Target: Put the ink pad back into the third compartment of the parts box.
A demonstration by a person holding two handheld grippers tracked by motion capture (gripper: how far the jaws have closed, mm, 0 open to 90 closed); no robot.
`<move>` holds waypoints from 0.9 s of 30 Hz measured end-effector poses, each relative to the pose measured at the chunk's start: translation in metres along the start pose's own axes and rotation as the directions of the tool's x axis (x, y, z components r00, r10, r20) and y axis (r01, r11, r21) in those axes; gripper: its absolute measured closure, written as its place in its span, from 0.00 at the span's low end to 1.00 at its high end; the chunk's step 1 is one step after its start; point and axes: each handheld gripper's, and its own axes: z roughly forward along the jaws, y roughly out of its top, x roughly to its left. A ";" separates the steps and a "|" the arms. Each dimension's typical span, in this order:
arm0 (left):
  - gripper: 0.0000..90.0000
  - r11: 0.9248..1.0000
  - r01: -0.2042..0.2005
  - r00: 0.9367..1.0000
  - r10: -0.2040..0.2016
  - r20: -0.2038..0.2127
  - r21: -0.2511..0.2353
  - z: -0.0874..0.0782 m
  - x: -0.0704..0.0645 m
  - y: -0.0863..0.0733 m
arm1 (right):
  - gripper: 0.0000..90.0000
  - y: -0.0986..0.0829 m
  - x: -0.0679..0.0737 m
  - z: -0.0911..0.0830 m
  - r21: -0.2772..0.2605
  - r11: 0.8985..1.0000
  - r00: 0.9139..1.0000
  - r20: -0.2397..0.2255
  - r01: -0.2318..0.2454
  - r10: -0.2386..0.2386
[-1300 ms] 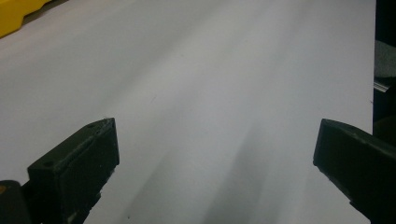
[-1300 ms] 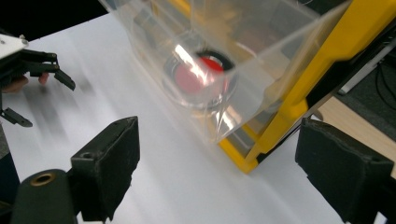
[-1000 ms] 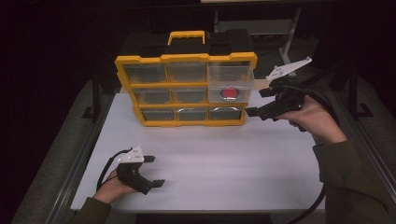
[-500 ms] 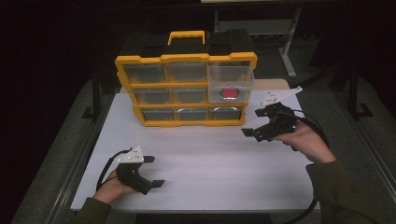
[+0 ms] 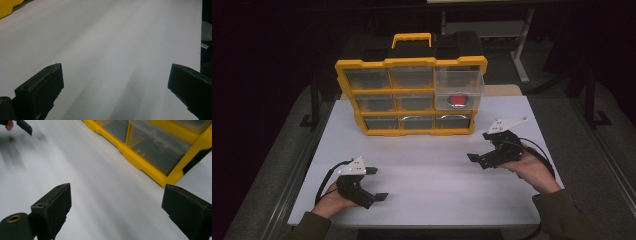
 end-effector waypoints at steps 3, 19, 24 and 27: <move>0.00 1.000 0.002 1.000 -0.002 -0.003 -0.001 0.000 0.000 0.000 | 0.09 -0.013 0.008 0.007 0.007 1.000 1.000 -0.005 -0.002 0.003; 0.00 1.000 -0.001 1.000 0.001 -0.005 -0.008 -0.002 0.000 -0.001 | 0.07 -0.063 0.027 0.025 -0.020 0.998 0.998 0.000 -0.055 0.055; 0.00 1.000 -0.004 1.000 0.004 -0.002 -0.013 -0.002 0.000 -0.001 | 0.06 -0.075 0.029 0.029 -0.028 0.998 0.998 0.004 -0.062 0.062; 0.00 1.000 -0.004 1.000 0.004 -0.003 -0.015 -0.002 0.000 -0.002 | 0.06 -0.083 0.029 0.031 -0.023 0.997 0.997 -0.006 -0.076 0.075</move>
